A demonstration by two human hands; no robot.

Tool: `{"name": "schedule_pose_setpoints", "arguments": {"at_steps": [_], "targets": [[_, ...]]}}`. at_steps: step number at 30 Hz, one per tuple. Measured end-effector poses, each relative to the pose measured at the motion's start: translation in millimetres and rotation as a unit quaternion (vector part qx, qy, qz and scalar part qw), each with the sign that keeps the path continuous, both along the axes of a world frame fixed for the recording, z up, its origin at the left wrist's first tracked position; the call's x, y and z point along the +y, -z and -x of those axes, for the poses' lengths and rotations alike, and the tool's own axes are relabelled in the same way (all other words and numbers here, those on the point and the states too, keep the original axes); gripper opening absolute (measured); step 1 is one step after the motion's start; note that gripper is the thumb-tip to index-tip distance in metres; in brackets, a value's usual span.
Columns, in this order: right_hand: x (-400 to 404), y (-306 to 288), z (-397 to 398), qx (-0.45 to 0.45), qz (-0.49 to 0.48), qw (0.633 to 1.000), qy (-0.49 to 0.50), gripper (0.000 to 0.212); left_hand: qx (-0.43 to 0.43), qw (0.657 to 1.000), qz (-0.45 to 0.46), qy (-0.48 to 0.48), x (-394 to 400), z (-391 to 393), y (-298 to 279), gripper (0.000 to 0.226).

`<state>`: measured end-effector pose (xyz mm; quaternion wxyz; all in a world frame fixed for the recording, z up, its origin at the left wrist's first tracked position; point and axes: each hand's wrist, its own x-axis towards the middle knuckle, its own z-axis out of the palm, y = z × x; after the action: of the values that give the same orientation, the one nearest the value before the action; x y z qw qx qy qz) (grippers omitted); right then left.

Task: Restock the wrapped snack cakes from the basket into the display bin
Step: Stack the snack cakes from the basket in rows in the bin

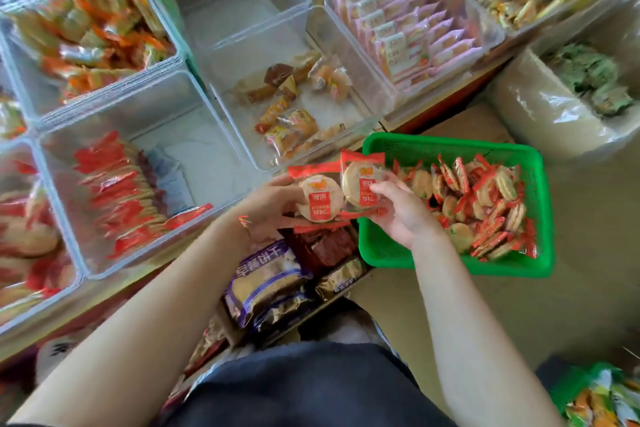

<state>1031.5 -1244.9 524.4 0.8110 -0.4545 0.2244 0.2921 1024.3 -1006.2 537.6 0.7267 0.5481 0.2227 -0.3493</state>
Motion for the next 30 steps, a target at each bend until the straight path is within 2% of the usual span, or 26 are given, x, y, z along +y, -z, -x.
{"name": "schedule_pose_setpoints", "arguments": {"at_steps": [4, 7, 10, 13, 15, 17, 19, 20, 23, 25, 27, 28, 30], "targets": [[32, -15, 0, -0.048, -0.072, 0.991, -0.105, 0.059, -0.024, 0.999, 0.03, -0.022, 51, 18, -11, 0.03], [67, -24, -2, -0.056, -0.056, 0.988, -0.132, 0.05, -0.043, 0.995, 0.0, -0.094, 89, 30, -17, 0.024], [109, -31, -11, -0.07, 0.025, 0.992, -0.099, 0.029, -0.075, 0.965, -0.07, -0.243, 126, 42, -22, 0.011], [146, -37, -24, -0.12, 0.137, 0.978, -0.103, 0.023, -0.095, 0.92, -0.11, -0.363, 159, 55, -23, 0.015], [169, -42, -32, -0.181, 0.228, 0.946, -0.143, 0.03, -0.097, 0.905, -0.123, -0.395, 175, 65, -21, 0.019], [192, -46, -39, -0.256, 0.302, 0.897, -0.195, 0.037, -0.092, 0.899, -0.133, -0.407, 185, 74, -16, 0.026], [213, -48, -45, -0.352, 0.375, 0.818, -0.256, 0.041, -0.086, 0.899, -0.142, -0.405, 190, 80, -9, 0.024], [222, -47, -47, -0.402, 0.421, 0.761, -0.287, 0.04, -0.084, 0.901, -0.147, -0.401, 191, 81, -6, 0.024], [243, -47, -48, -0.519, 0.564, 0.525, -0.37, 0.032, -0.068, 0.897, -0.158, -0.407, 192, 82, 5, 0.027], [252, -43, -47, -0.526, 0.607, 0.394, -0.447, 0.026, -0.061, 0.892, -0.168, -0.416, 191, 81, 10, 0.025], [260, -34, -43, -0.5, 0.626, 0.288, -0.524, 0.028, -0.056, 0.889, -0.179, -0.418, 190, 80, 12, 0.022], [264, -30, -41, -0.488, 0.633, 0.242, -0.551, 0.029, -0.054, 0.889, -0.182, -0.417, 191, 79, 12, 0.021], [269, -22, -39, -0.469, 0.636, 0.186, -0.584, 0.031, -0.054, 0.892, -0.192, -0.407, 191, 78, 11, 0.02]]}}
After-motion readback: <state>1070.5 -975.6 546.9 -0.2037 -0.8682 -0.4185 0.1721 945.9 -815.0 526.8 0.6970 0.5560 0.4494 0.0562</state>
